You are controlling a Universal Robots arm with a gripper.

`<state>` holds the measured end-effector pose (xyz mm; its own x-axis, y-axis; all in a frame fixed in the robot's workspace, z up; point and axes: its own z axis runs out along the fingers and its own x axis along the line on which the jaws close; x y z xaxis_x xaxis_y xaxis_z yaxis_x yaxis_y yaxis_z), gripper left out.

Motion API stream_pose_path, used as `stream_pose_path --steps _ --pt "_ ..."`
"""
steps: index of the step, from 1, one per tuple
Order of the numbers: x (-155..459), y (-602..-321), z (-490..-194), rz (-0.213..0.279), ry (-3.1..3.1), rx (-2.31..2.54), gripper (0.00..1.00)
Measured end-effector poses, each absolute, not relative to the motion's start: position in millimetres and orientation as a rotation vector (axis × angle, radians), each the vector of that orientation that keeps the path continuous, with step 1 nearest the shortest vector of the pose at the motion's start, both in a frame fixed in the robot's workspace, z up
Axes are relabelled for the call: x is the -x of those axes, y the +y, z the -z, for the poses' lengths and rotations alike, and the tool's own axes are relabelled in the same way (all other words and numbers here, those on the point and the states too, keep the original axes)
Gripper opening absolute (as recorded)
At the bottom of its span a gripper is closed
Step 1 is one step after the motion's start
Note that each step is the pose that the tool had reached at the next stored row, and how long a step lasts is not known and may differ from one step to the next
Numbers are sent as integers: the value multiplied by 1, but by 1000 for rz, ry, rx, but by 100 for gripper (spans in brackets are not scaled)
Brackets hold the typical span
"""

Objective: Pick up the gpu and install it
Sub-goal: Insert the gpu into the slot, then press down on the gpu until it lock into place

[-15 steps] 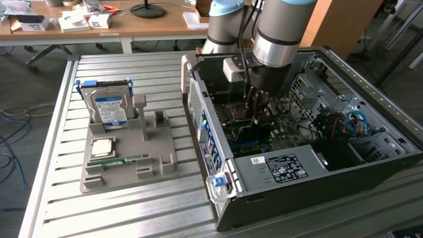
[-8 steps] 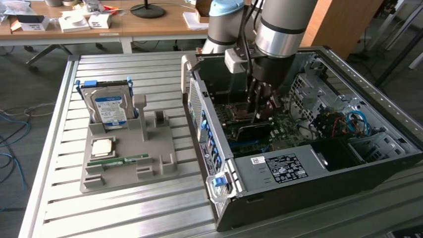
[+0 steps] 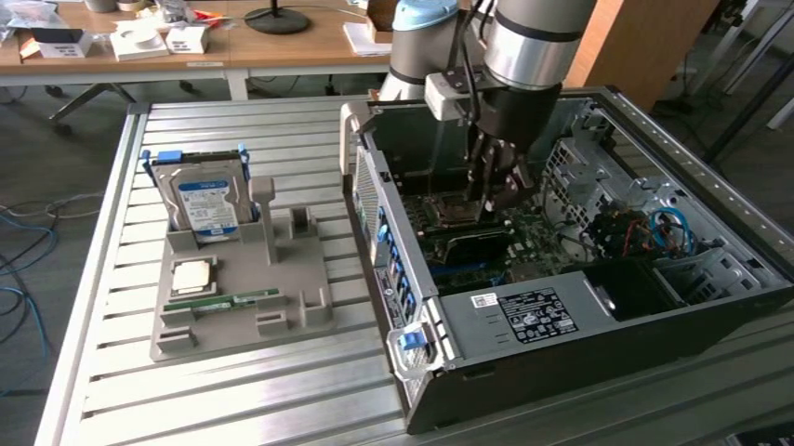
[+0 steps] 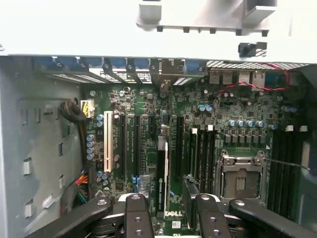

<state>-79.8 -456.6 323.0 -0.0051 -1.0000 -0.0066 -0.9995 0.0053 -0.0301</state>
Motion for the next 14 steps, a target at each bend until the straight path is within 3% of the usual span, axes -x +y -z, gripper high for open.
stream_pose_path --steps 14 --pt "80 -457 -335 26 2209 2197 40"
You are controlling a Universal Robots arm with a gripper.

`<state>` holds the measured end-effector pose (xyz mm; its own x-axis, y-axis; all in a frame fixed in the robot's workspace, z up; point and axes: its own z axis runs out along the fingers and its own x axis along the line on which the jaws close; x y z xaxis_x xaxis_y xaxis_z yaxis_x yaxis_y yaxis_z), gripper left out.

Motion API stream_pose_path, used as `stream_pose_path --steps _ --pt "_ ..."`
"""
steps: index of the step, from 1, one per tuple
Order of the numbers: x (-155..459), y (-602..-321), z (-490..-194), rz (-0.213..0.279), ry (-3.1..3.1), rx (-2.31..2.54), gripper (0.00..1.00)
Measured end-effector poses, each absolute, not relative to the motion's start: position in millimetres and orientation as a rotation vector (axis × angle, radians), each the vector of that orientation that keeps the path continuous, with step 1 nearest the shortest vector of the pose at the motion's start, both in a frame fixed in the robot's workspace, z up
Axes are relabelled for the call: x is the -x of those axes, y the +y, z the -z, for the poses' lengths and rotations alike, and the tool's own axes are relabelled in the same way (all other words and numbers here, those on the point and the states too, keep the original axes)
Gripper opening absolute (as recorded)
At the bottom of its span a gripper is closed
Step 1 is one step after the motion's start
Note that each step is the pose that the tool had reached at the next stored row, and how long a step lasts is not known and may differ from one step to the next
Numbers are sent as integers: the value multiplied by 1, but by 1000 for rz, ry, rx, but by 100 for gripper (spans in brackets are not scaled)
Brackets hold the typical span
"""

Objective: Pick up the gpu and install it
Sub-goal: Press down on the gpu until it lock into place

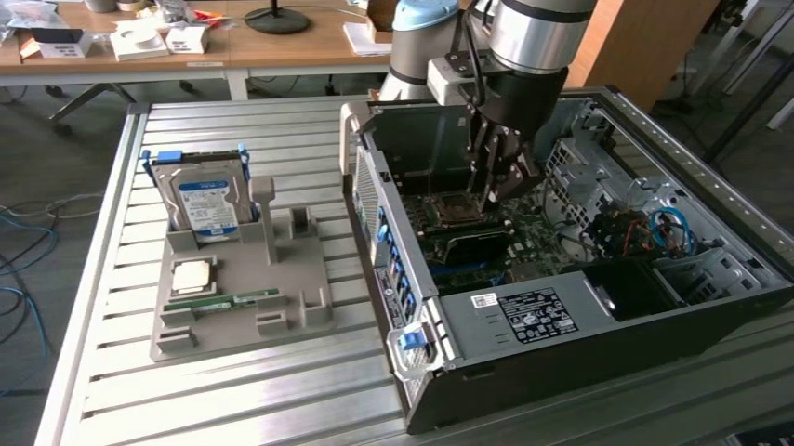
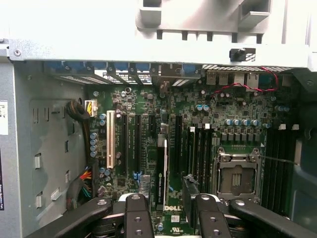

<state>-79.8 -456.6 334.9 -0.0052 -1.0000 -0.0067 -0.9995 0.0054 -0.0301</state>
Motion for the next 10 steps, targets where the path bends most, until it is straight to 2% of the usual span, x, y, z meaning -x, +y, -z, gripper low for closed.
stream_pose_path --steps 7,10 --pt "80 -457 -335 26 2209 2197 38" --pt "80 -457 -335 26 2209 2197 20"
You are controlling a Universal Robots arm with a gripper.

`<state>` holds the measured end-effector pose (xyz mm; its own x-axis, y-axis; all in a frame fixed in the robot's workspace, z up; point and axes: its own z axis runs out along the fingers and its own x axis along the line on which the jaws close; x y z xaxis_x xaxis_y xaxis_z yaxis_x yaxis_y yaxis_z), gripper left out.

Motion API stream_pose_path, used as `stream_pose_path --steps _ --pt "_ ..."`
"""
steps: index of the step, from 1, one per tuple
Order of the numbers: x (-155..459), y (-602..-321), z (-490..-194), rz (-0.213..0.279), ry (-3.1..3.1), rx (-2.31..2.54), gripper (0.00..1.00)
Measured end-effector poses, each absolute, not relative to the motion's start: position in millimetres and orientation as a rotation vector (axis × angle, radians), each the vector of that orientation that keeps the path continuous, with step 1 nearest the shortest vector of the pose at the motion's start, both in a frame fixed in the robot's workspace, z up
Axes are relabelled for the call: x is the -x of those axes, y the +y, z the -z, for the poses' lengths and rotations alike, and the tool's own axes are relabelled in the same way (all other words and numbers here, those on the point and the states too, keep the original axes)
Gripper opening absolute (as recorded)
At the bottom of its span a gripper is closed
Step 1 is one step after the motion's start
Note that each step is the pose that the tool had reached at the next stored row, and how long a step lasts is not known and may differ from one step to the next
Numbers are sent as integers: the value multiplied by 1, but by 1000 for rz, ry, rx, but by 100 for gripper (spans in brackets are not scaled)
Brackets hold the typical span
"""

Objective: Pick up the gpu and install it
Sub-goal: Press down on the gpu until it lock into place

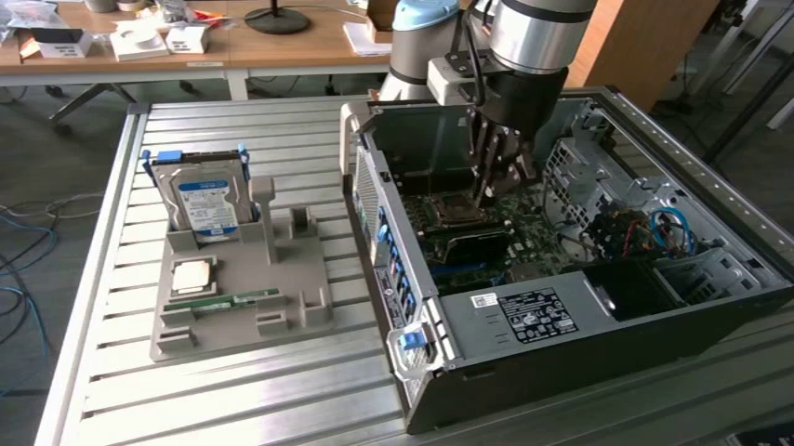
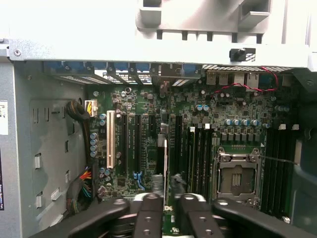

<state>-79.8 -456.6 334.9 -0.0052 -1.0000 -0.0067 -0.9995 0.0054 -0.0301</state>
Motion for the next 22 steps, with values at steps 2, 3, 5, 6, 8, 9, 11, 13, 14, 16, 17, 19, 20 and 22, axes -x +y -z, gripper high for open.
stream_pose_path --steps 2,3,5,6,8,9,11,13,14,16,17,19,20,22 --pt "80 -457 -335 26 2209 2197 11" --pt "80 -457 -334 26 2209 2197 11" --pt "80 -457 -325 26 2209 2197 11" --pt "80 -457 -324 26 2209 2197 11" --pt "80 -457 -323 26 2209 2197 11" --pt "80 -457 -323 26 2209 2197 11" --pt "80 -457 -323 26 2209 2197 11" --pt "80 -456 -323 26 2209 2197 11" --pt "80 -456 -323 26 2209 2197 11" --pt "81 -454 -322 26 2209 2197 11" --pt "83 -453 -322 26 2209 2197 11" --pt "86 -452 -321 25 2209 2196 11" --pt "87 -451 -321 25 2210 2195 11" --pt "89 -450 -320 24 2211 2192 11"
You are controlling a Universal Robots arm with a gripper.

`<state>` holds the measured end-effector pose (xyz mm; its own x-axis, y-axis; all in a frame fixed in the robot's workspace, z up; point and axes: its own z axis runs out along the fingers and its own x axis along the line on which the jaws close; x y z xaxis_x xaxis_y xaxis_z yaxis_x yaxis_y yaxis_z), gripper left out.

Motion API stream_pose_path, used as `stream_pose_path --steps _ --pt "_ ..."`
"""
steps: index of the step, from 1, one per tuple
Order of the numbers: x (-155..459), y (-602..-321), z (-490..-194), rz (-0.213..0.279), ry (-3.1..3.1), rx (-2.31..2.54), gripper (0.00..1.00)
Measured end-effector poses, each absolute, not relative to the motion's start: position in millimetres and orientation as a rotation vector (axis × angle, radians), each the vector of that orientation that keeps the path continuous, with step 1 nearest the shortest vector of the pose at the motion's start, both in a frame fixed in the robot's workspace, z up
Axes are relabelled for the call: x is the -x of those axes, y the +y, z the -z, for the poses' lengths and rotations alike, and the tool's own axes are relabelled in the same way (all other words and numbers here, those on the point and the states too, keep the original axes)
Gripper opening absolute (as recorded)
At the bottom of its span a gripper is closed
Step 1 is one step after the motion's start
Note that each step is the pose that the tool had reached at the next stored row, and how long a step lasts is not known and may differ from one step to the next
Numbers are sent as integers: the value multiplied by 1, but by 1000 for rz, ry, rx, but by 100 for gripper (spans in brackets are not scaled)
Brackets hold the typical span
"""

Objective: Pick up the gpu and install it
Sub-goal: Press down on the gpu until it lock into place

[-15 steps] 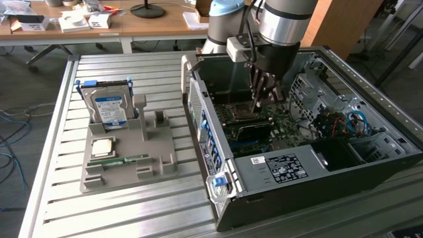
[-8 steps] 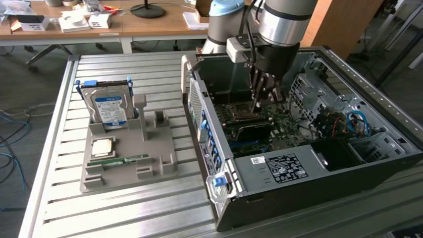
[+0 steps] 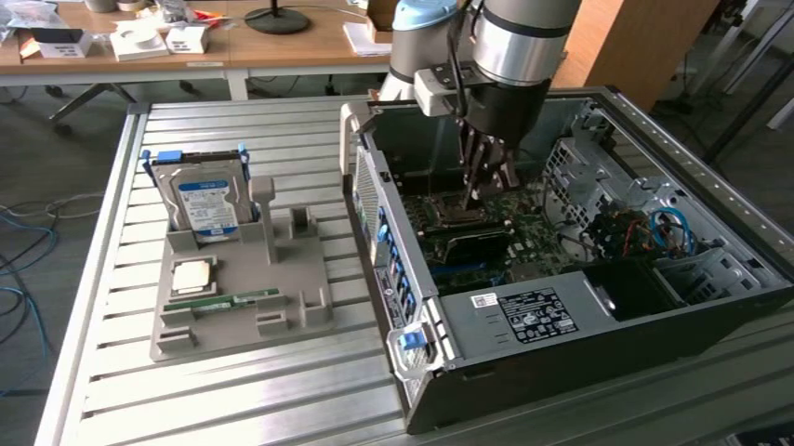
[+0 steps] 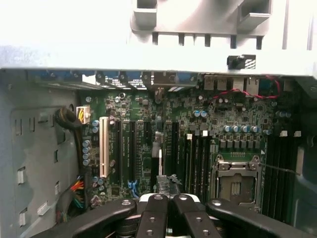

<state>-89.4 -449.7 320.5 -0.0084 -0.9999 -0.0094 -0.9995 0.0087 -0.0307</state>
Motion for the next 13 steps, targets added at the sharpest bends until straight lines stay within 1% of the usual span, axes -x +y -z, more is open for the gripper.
stream_pose_path --steps 13 --pt "90 -449 -308 23 2211 2190 11"
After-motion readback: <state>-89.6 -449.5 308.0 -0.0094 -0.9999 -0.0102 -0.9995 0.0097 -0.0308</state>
